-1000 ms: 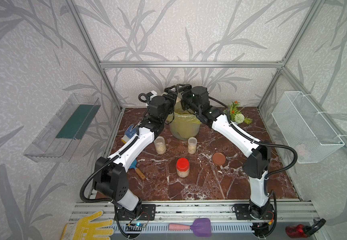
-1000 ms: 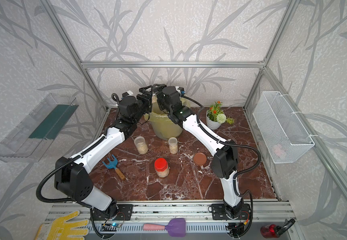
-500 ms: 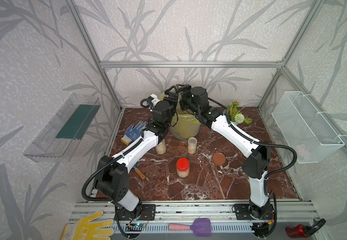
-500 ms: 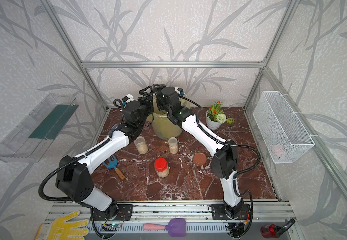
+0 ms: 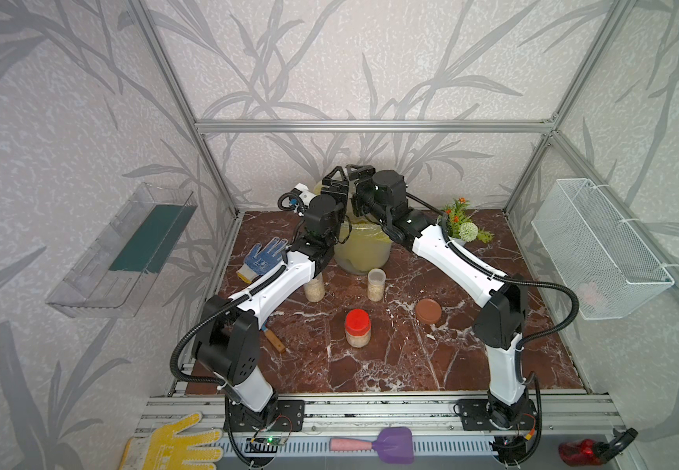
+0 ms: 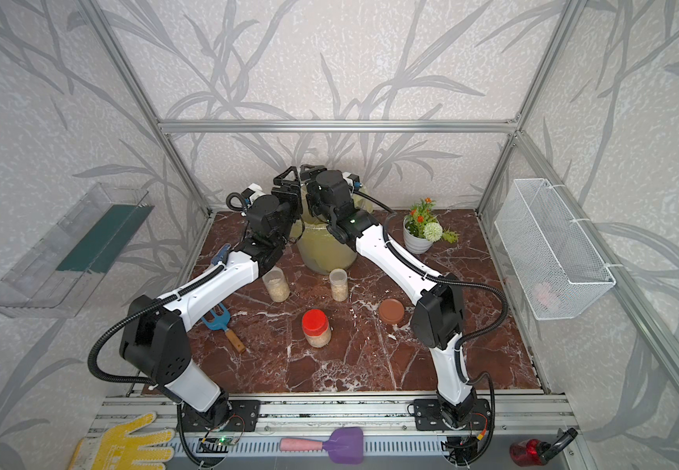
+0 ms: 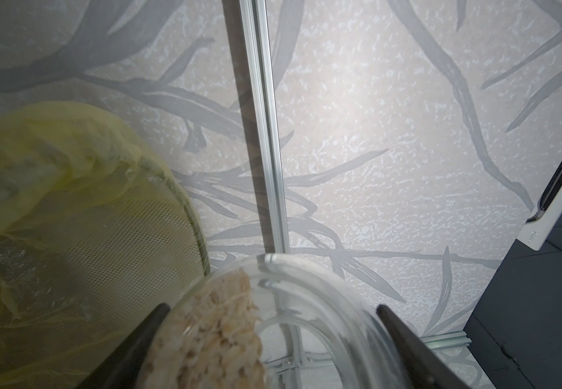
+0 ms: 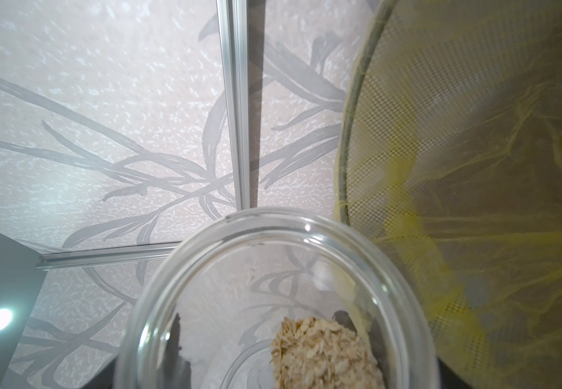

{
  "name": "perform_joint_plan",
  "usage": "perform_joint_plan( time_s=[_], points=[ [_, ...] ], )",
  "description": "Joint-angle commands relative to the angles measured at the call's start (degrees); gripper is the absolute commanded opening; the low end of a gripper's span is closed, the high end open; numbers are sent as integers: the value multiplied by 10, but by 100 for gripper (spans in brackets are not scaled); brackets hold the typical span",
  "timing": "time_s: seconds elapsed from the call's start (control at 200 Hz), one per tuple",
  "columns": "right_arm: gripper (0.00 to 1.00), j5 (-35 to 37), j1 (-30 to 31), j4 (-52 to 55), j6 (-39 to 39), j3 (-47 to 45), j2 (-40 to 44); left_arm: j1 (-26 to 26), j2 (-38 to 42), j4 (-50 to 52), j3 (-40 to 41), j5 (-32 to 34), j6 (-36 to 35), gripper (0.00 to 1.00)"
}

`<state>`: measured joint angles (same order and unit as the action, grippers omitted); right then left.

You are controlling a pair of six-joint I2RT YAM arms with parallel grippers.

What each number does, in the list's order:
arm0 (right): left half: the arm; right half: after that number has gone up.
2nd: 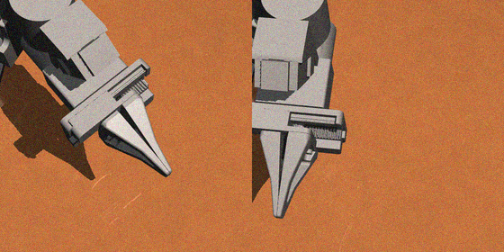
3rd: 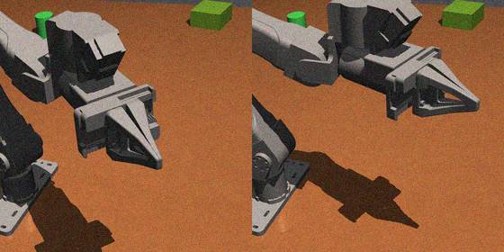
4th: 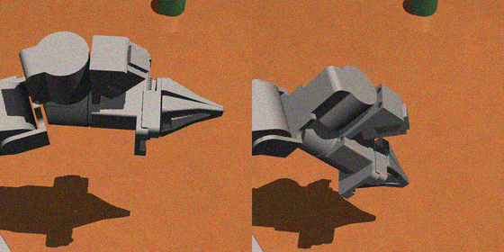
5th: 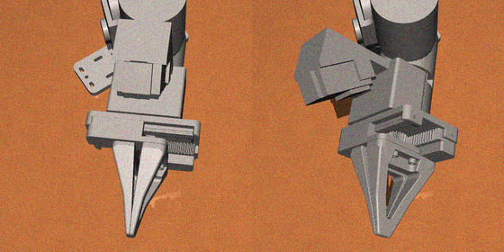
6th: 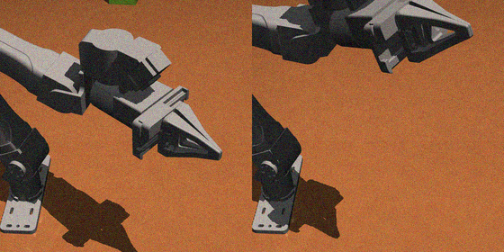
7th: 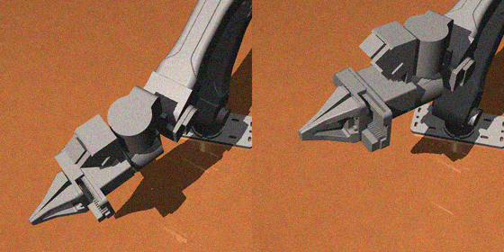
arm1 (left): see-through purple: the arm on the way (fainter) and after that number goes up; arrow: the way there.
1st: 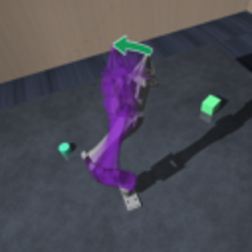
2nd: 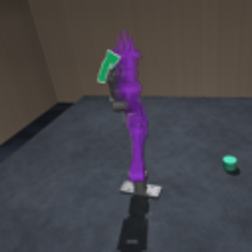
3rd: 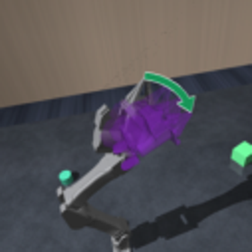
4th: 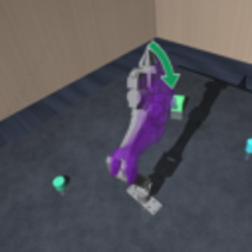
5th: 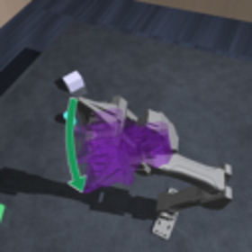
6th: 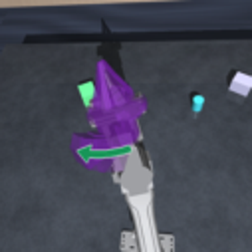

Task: Empty expired oatmeal from jars
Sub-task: Pour the expired oatmeal into the trash bin.

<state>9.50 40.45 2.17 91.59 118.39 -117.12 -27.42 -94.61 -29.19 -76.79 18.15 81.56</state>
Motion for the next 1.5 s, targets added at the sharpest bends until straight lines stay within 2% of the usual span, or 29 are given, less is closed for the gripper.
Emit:
perform_joint_plan(
  time_s=[0.0, 0.18, 0.29, 0.39, 0.63, 0.745, 0.88, 0.935, 1.27, 1.495],
  points=[
    [19, -18, 10, -59, -2, 14, 0, -3, -12, 0, -18, 10, -7, 44],
    [24, -17, 9, -56, -2, 1, 7, -2, -10, 4, -20, 23, -29, 11],
    [30, -18, 9, -60, -3, -15, 15, -1, -11, -13, -14, 32, -41, 5],
    [43, -19, 8, -68, -5, -38, 27, 2, -14, -5, -22, 27, -47, 0],
    [75, -24, 4, -62, -7, -75, 52, 7, -26, 1, -41, 14, -57, 0],
    [86, -31, 2, -43, -8, -77, 61, 9, -34, 0, -55, 12, -62, 0],
    [91, -33, -1, -31, -18, -83, 72, 13, -41, 0, -72, 8, -72, 0],
    [100, -34, -2, -21, -16, -86, 76, 15, -42, 2, -76, 7, -74, 0],
    [99, -46, -8, -8, -24, -119, 104, 26, -46, 6, -93, -2, -86, 0],
    [99, -46, -21, 20, -61, -175, 169, 33, -36, 48, -104, -29, -112, 0]
  ],
)
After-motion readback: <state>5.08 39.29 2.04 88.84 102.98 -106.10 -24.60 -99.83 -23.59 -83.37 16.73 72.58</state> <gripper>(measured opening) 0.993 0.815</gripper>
